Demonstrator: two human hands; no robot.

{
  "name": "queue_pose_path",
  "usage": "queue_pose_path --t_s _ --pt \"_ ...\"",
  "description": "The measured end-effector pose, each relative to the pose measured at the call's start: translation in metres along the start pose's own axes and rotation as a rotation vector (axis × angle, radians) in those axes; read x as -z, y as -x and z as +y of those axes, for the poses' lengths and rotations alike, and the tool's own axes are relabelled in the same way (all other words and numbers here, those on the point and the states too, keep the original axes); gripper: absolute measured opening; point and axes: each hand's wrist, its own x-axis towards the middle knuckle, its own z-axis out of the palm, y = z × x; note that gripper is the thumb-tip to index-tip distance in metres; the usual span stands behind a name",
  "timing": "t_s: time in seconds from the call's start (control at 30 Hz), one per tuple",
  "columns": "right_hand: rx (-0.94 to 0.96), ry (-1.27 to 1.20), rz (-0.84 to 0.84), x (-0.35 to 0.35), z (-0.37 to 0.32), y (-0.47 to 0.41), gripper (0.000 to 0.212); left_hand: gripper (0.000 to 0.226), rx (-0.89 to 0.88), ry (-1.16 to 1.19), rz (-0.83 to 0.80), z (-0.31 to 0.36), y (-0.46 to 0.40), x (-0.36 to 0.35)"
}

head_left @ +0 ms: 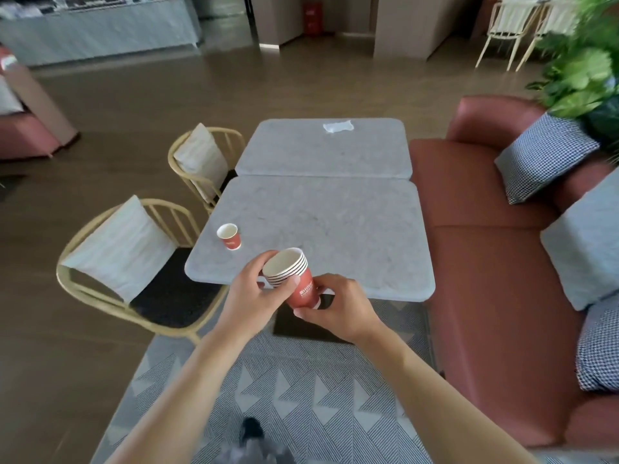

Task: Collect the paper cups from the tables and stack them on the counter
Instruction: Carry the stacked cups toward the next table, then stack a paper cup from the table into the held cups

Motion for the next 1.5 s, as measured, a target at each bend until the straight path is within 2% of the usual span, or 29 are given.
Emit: queue_pose_path --t_s 0.3,0.4,0.77,0.87,1.03,1.2,1.37,1.5 --pt "-0.132 0.104 -0.007 -0.031 0.01 -0.082 0.058 0.051 0.012 0.022 -0.071 -0.059 -0.088 0.02" --pt "-0.159 0.147 0.007 -0.052 0.002 -0.121 0.06 0.051 0.016 0.073 -0.117 -0.082 -0.128 0.045" --pt "-0.246 0.202 -0.056 -0.153 -0.036 -0.271 0.056 0.051 0.089 0.124 -0.101 -0.174 -0.252 0.157" --pt "-0.3 0.224 -0.095 -0.172 -0.033 -0.294 0.063 0.054 0.109 0.128 -0.089 -0.195 -0.275 0.179" --pt "-0.334 0.306 -0.177 -0.186 -0.025 -0.33 0.068 0.058 0.175 0.126 0.007 -0.23 -0.295 0.205" --pt "-0.286 0.36 -0.282 -0.208 -0.007 -0.373 0.079 0.064 0.273 0.094 0.118 -0.27 -0.299 0.214" --pt "-0.211 0.388 -0.399 -0.233 0.016 -0.411 0.093 0.073 0.387 0.002 0.24 -0.299 -0.299 0.204" --pt "-0.18 0.45 -0.473 -0.25 0.034 -0.44 0.099 0.077 0.485 -0.09 0.27 -0.321 -0.295 0.18"
